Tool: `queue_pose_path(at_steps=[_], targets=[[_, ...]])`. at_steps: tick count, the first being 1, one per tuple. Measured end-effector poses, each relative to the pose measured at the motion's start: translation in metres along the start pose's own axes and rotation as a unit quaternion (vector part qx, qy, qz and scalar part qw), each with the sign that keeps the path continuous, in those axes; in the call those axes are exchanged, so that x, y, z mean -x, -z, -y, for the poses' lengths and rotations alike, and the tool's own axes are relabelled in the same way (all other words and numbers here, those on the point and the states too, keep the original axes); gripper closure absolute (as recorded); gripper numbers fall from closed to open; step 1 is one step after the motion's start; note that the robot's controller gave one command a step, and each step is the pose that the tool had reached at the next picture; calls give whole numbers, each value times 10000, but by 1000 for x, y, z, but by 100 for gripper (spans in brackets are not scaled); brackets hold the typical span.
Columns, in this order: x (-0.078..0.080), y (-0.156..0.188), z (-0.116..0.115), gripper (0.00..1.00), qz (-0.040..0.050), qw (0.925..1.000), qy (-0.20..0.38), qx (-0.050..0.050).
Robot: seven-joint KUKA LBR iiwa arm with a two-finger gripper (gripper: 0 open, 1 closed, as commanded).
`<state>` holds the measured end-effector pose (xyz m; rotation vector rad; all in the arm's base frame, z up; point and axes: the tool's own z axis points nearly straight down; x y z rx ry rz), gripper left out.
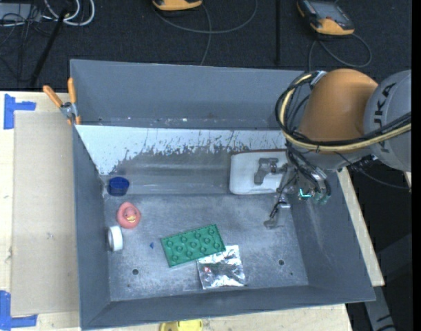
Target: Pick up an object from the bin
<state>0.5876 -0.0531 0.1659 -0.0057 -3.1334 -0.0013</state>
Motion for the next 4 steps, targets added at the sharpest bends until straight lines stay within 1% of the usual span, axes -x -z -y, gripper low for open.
queue_pose_path(at_steps=[1,2,3,4], targets=[[-45,-100,-90,0,2,9881,1539,7],[-77,-67,-36,0,29,9999,139,-8],[-72,-67,-98,0,42,9902,1397,1],[-70,-98,-96,0,37,9929,1186,-4]])
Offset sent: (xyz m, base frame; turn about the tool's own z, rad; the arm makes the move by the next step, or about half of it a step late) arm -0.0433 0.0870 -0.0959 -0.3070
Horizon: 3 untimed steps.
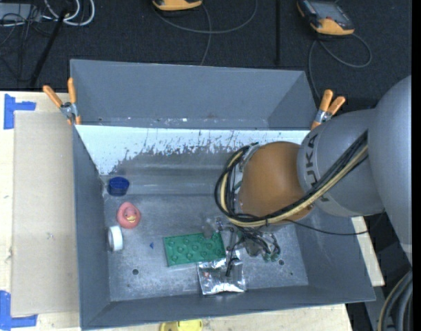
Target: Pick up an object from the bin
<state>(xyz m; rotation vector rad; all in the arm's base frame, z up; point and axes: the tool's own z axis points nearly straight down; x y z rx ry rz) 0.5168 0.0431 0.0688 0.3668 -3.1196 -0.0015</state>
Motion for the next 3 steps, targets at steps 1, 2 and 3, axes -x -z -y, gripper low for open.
queue_pose_path(at_steps=[1,2,3], targets=[[1,0,0,0,5,10000,9,2],[2,2,-1,100,16,10000,15,4],[4,96,-2,100,39,10000,24,-10]])
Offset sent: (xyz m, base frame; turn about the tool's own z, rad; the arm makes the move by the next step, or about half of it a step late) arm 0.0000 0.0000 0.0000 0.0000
